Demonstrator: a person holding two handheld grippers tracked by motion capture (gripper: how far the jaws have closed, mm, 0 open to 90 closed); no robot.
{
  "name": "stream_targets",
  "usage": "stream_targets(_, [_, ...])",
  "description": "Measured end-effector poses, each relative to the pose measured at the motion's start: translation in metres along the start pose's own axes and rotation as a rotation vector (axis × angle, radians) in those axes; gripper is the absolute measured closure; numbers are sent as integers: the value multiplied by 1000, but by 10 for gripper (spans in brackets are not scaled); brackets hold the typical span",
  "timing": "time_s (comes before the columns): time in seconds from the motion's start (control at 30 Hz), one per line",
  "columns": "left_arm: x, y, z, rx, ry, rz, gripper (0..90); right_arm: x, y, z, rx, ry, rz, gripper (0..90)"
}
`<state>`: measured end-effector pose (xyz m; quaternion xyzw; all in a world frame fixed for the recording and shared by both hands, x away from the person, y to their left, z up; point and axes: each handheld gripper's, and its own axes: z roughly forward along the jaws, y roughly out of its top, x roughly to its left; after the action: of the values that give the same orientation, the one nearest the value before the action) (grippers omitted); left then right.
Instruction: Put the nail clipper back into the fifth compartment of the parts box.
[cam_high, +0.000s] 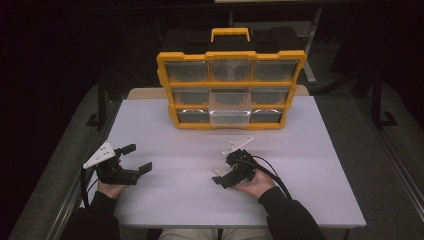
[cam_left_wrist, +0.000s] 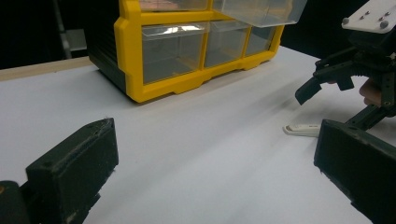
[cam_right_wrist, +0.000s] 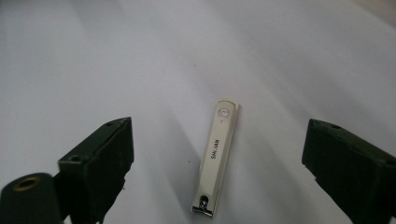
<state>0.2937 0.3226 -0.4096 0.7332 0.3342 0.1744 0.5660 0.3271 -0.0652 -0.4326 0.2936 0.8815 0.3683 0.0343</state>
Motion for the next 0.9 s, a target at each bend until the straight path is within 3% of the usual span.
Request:
stream_targets(0.17, [0, 0, 0, 3, -1, 4, 0, 1, -1, 1, 6, 2, -12, 156])
stream_targets(0.47, [0, 0, 0, 5, -1, 1, 0, 3, -2, 4, 39, -5, -29, 423])
stream_targets(0.77, [0, -1, 0, 2, 2, 1, 0, 2, -2, 5, 54, -24, -21, 497])
stream_targets(0.9, [1, -1, 0, 2, 1, -1, 0, 2, -3, 6, 64, -31, -23, 572])
